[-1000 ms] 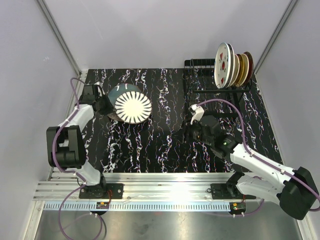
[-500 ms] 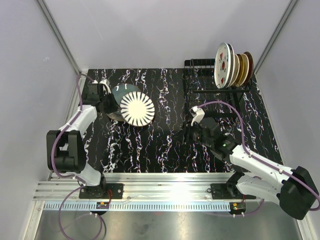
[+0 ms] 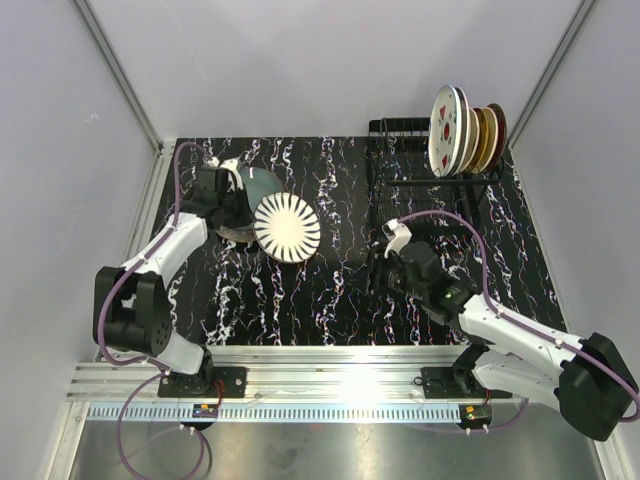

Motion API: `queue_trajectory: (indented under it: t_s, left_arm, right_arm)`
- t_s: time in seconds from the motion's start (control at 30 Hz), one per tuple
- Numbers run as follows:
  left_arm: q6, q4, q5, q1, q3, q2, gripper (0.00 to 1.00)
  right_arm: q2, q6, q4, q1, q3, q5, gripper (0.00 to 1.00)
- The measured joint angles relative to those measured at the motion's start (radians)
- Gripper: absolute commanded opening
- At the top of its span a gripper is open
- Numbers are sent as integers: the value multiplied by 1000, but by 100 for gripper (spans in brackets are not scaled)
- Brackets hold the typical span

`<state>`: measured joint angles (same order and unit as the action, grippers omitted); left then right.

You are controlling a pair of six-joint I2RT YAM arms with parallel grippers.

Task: Load the plates into the dish rack
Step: Pass the plate from the left arm to the right

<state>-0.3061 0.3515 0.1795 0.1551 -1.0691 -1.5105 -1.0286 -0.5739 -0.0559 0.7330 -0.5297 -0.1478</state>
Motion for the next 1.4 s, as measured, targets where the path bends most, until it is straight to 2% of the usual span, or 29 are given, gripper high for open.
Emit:
queue_trajectory:
  t_s: [0.3, 0.47, 0.67, 0.87, 1.17, 1.4]
  left_arm:
    - [23, 11, -41, 130, 0, 14, 0]
    - [34, 18, -63, 261, 0, -9, 0]
    - [37, 31, -65, 367, -2, -89, 0]
    - [36, 76, -94, 391, -21, -171, 0]
    - [24, 110, -155, 424, -65, -260, 0]
    - [21, 126, -167, 444, -95, -294, 0]
  right_arm:
    - [35, -51, 8, 0, 23, 90, 48]
    - [71, -127, 30, 0, 66, 212, 50]
    - [57, -255, 45, 0, 136, 282, 54]
    - [30, -373, 51, 0, 182, 328, 61]
    - [-27, -467, -42, -52, 266, 309, 61]
    - [-136, -497, -206, -76, 276, 264, 60]
